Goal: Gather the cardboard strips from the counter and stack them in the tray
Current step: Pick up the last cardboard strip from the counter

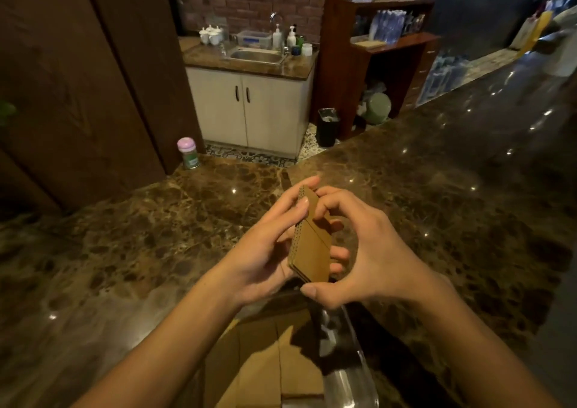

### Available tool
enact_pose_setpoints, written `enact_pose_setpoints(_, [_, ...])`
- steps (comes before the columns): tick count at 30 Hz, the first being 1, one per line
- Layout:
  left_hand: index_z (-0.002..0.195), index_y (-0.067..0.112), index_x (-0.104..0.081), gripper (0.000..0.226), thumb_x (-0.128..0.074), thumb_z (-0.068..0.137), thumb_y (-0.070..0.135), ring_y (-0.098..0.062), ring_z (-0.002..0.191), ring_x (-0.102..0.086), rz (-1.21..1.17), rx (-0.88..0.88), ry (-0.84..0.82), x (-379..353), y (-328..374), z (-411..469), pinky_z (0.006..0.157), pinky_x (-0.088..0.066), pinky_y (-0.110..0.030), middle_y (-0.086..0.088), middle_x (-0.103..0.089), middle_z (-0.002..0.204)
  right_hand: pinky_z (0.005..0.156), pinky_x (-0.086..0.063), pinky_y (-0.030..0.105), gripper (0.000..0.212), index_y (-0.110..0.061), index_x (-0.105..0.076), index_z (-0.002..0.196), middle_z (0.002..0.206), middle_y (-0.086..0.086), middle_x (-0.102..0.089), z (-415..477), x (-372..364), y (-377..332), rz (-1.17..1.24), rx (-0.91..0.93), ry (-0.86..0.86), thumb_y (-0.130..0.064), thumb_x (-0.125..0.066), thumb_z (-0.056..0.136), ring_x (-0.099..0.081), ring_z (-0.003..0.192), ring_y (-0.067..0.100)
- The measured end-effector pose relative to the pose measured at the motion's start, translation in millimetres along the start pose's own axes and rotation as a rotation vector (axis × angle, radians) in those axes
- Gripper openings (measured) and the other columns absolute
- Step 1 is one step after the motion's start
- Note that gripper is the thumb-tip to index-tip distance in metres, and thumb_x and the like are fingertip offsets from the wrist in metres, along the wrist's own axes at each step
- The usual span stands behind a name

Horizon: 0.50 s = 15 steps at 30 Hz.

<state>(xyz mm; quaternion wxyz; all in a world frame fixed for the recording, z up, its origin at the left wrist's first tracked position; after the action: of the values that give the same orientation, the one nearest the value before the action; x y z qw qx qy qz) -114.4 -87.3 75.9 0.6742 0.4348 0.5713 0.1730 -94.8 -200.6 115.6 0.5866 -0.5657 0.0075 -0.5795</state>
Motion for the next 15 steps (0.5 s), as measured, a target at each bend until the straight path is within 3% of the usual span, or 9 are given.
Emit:
enact_pose_setpoints(3, [0.143, 0.047, -0.048, 0.047, -0.048, 0.096, 0.046, -0.032, 0.114, -0.069, 0.158, 0.039, 0.154, 20, 2, -34, 0.091, -0.059, -0.045, -0.007, -0.071, 0.128, 0.092, -0.056, 0.047, 0.074, -0.013, -0.053, 0.12, 0.126, 0.004, -0.062, 1, -23, -4, 0.249, -0.042, -0.095, -0.035, -0.092, 0.061, -0.064, 0.114, 0.024])
enact_pose_setpoints(6, [0.139, 0.047, -0.052, 0.044, -0.046, 0.095, 0.05, -0.031, 0.103, -0.073, 0.465, 0.003, 0.381, 57, 5, -81, 0.087, -0.06, -0.038, -0.016, -0.074, 0.116, 0.1, -0.054, 0.05, 0.068, -0.013, -0.054, 0.123, 0.124, 0.006, -0.065, -2, -57, -5, 0.487, -0.148, -0.25, -0.034, -0.085, 0.066, -0.066, 0.116, 0.025])
enact_pose_setpoints(9, [0.128, 0.043, -0.059, 0.034, -0.059, 0.094, 0.038, -0.012, 0.102, -0.071, 0.914, -0.15, 0.666, 97, 9, -139, 0.083, -0.058, -0.027, 0.01, -0.073, 0.112, 0.101, -0.053, 0.045, 0.067, -0.034, -0.054, 0.121, 0.125, -0.013, -0.062, -10, -96, -8, 0.261, -0.178, -0.472, -0.046, -0.089, 0.065, -0.061, 0.118, 0.012])
enact_pose_setpoints(11, [0.125, 0.045, -0.059, 0.035, -0.065, 0.092, 0.036, 0.001, 0.105, -0.066, 1.083, -0.123, 0.782, 115, -3, -169, 0.087, -0.057, -0.027, 0.022, -0.068, 0.116, 0.098, -0.053, 0.039, 0.067, -0.045, -0.047, 0.116, 0.123, -0.024, -0.053, -21, -122, -13, 0.027, -0.177, -0.657, -0.054, -0.091, 0.065, -0.053, 0.113, 0.002])
enact_pose_setpoints(13, [0.126, 0.047, -0.058, 0.038, -0.068, 0.09, 0.037, 0.004, 0.108, -0.065, 1.112, -0.047, 0.827, 126, -20, -189, 0.089, -0.058, -0.03, 0.024, -0.065, 0.123, 0.097, -0.05, 0.034, 0.071, -0.042, -0.043, 0.117, 0.124, -0.019, -0.048, -32, -150, -25, -0.198, -0.065, -0.785, -0.06, -0.089, 0.066, -0.047, 0.111, 0.006])
enact_pose_setpoints(15, [0.126, 0.046, -0.061, 0.039, -0.07, 0.092, 0.029, 0.003, 0.11, -0.066, 1.116, -0.004, 0.828, 133, -33, -198, 0.09, -0.06, -0.033, 0.024, -0.068, 0.121, 0.102, -0.047, 0.038, 0.079, -0.031, -0.044, 0.122, 0.128, -0.005, -0.048, -39, -176, -33, -0.389, 0.072, -0.802, -0.066, -0.086, 0.065, -0.046, 0.114, 0.016])
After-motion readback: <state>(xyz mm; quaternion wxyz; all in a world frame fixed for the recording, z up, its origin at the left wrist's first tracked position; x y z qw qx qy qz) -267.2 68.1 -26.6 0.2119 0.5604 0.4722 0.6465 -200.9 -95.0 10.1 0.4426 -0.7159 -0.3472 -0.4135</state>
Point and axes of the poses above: each hand's wrist, its own z-axis towards the middle knuckle, its own x-axis out of the back of the hand, y = z × x, the point moved 7 cm from there along z, towards the middle knuckle
